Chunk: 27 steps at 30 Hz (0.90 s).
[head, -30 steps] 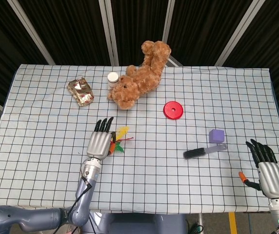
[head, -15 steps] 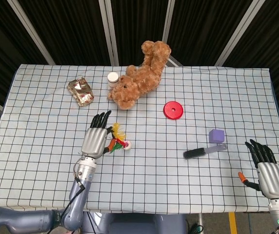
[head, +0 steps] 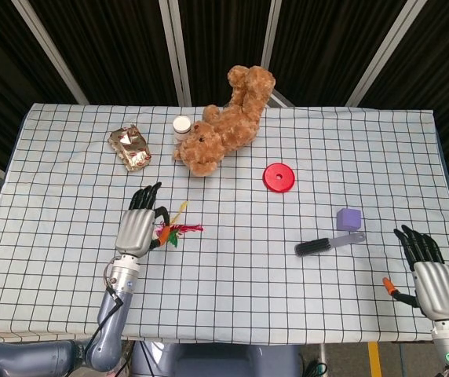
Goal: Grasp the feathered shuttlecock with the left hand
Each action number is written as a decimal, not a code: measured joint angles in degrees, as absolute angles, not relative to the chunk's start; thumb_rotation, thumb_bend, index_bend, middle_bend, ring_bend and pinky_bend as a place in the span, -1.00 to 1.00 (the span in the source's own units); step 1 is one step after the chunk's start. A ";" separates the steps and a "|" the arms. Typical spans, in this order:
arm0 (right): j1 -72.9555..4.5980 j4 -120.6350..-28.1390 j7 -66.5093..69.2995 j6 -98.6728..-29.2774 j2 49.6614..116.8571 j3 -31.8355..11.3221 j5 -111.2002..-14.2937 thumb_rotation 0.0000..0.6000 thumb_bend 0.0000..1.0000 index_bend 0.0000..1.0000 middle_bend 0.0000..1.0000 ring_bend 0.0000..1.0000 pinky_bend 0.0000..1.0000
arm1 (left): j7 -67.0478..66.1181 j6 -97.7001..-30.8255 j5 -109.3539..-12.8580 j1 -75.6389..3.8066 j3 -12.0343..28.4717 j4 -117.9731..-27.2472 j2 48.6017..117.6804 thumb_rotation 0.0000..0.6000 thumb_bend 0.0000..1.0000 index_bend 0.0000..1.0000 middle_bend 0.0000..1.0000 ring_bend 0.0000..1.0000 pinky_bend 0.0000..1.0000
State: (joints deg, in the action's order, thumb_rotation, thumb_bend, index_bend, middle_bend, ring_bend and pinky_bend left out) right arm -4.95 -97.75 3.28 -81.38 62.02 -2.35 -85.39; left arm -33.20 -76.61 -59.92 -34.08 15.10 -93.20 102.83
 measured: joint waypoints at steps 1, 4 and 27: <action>-4.97 -97.75 3.23 -81.37 62.03 -2.36 -85.39 1.00 -0.32 -1.00 -1.00 -1.00 -1.00 | -33.05 -76.62 -59.94 -34.00 15.08 -93.23 102.71 1.00 0.22 0.20 -1.00 -1.00 -1.00; -4.96 -97.74 3.12 -81.42 62.07 -2.38 -85.40 1.00 -0.32 -1.00 -1.00 -1.00 -1.00 | -32.51 -76.67 -60.17 -33.69 14.93 -93.44 102.22 1.00 0.22 0.20 -1.00 -1.00 -1.00; -5.03 -97.62 2.82 -81.34 62.22 -2.40 -85.36 1.00 -0.32 -1.00 -1.00 -1.00 -1.00 | -28.94 -76.47 -61.77 -32.13 13.35 -92.76 101.74 1.00 -0.45 -0.53 -1.00 -1.00 -1.00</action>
